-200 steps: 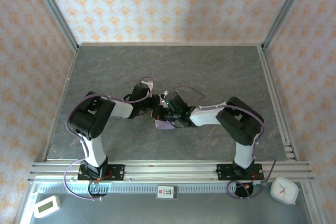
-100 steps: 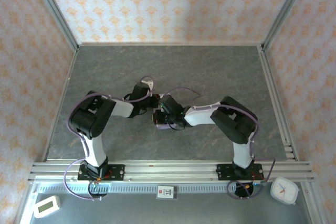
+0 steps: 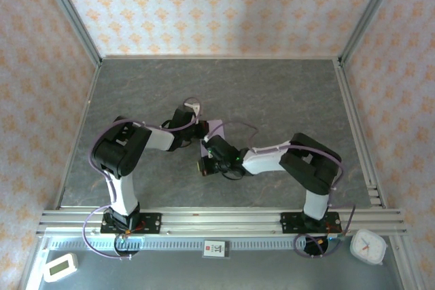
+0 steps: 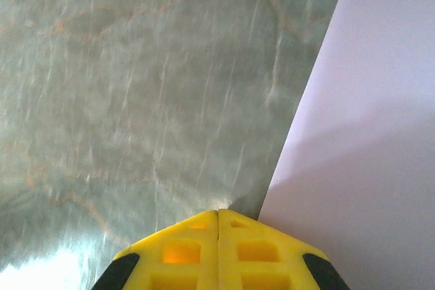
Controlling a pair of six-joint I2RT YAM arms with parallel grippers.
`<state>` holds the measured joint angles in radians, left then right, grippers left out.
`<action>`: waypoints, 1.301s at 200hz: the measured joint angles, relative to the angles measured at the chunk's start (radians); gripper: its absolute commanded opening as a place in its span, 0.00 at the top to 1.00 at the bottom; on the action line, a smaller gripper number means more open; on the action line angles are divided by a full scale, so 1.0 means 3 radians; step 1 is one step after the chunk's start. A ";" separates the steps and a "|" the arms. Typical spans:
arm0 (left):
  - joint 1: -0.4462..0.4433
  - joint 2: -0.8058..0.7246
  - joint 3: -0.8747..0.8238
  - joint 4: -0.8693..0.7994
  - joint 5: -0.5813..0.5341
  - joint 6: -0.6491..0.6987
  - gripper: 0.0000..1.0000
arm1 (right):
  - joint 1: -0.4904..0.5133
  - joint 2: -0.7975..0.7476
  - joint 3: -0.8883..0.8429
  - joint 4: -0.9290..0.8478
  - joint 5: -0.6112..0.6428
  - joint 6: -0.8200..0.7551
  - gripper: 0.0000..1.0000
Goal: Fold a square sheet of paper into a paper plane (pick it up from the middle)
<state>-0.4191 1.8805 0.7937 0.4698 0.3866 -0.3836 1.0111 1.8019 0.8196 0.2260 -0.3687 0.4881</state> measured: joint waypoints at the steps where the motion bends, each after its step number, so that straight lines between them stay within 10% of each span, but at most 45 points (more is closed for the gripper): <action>1: 0.0000 0.0001 0.0001 0.0000 0.0000 0.0000 1.00 | 0.0005 -0.0009 -0.0018 0.0008 -0.0011 0.0004 1.00; 97: 0.0000 0.0014 -0.0051 0.0134 -0.0004 -0.0006 1.00 | -0.0186 -0.0736 -0.0306 -0.0266 -0.0412 0.0315 1.00; 170: 0.0000 -0.0075 -0.0145 0.0123 -0.0005 -0.0029 1.00 | -0.0248 0.0062 0.0151 0.0221 -0.0290 0.0504 1.00; 260: 0.0123 -0.0086 0.0107 -0.0261 0.0008 -0.0179 1.00 | -0.0328 0.0080 -0.0660 0.1481 -0.0165 0.1204 1.00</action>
<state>-0.3820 1.8545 0.8257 0.3916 0.3889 -0.4374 0.9127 1.8259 0.6216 0.6704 -0.4183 0.8494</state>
